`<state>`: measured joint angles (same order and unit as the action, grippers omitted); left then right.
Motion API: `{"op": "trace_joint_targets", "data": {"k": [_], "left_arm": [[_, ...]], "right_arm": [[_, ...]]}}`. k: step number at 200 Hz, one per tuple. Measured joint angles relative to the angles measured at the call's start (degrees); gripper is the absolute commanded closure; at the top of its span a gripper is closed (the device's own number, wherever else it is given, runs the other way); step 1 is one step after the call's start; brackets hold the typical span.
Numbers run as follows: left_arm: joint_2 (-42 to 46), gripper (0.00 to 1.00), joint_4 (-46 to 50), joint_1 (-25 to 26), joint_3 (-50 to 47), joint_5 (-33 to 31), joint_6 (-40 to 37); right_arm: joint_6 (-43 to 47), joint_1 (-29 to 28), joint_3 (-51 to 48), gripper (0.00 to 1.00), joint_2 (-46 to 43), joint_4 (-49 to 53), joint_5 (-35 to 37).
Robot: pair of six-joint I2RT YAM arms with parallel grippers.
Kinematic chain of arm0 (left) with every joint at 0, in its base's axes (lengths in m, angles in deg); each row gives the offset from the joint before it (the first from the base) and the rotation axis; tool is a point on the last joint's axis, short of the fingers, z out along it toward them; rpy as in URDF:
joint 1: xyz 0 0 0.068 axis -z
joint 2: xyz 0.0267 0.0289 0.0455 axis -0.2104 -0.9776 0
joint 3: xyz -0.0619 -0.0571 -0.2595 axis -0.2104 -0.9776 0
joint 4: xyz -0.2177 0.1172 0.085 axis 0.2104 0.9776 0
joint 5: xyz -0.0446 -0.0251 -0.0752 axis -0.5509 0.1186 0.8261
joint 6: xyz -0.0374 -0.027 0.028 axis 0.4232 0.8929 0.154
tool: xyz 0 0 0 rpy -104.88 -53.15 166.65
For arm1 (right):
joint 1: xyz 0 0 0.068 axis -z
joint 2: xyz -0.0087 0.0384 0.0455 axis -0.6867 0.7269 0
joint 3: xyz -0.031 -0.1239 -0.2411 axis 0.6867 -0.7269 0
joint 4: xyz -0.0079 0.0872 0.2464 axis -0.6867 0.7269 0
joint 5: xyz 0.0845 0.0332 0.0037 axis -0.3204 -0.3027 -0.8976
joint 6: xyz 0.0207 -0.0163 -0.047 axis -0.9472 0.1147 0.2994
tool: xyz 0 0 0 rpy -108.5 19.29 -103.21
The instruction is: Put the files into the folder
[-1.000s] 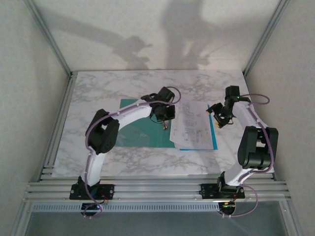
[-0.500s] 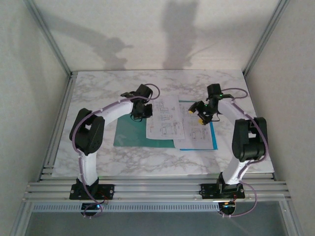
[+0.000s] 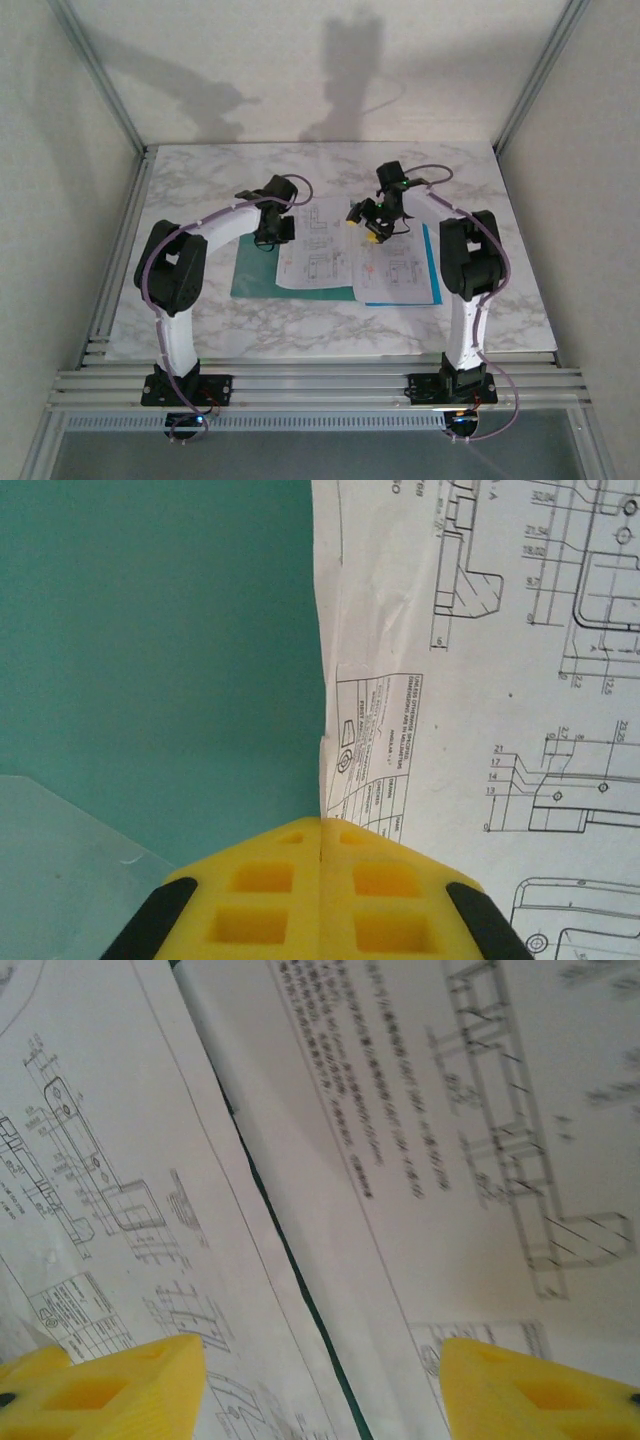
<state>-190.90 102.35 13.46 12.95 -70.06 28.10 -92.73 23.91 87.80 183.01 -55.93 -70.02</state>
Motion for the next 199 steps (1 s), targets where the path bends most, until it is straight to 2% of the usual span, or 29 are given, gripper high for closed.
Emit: {"op": "trace_joint_targets", "data": {"k": [82,199], "left_arm": [[0.07,1.0,-0.04,-1.33,-1.36,-0.7,-0.44],[0.09,1.0,-0.07,-1.33,-1.46,-0.72,-0.42]], "right_arm": [[-0.44,-3.1,7.02,0.37,6.32,0.48,-1.09],[-1.53,-4.59,7.28,0.37,7.72,0.46,-1.42]]}}
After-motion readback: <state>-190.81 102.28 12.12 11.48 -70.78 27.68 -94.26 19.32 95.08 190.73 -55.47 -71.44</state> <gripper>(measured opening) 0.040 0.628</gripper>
